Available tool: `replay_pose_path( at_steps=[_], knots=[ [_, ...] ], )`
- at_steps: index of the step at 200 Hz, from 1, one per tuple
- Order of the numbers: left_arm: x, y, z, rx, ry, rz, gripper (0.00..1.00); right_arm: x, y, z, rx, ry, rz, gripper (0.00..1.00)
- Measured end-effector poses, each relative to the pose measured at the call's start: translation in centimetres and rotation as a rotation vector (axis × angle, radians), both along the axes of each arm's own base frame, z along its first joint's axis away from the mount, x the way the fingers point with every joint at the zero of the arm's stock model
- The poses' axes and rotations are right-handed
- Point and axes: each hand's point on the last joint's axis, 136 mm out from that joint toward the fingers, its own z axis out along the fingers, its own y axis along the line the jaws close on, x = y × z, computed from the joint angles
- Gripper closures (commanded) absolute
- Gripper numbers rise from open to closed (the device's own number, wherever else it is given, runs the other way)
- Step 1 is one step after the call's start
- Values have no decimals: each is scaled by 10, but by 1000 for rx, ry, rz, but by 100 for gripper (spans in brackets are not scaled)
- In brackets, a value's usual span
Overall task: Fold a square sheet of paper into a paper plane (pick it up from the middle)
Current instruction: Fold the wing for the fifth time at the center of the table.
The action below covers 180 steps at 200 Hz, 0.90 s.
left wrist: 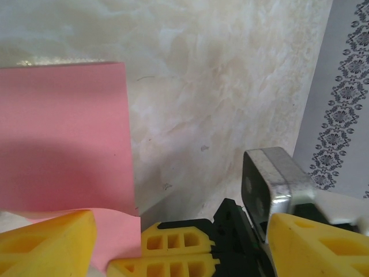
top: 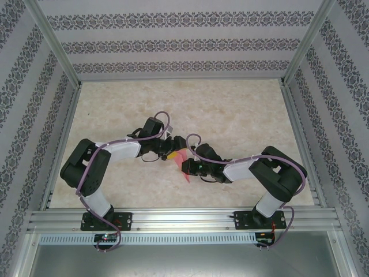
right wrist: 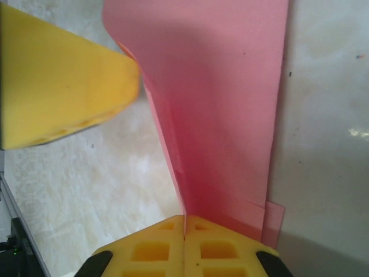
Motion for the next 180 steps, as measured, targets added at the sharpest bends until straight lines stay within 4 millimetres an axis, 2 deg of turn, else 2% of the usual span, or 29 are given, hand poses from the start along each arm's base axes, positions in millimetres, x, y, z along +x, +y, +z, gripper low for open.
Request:
replay_pose_path(
  at_steps=[60,132,180],
  knots=[
    [5,-16,1,-42,-16,-39,21,2,-2,-1,7,1,-8,93],
    [9,-18,-22,-16,19,-40,22,1,-5,-2,10,17,-26,83],
    [9,-18,-24,-10,10,-44,23,-9,-12,0,19,31,-34,79]
  ],
)
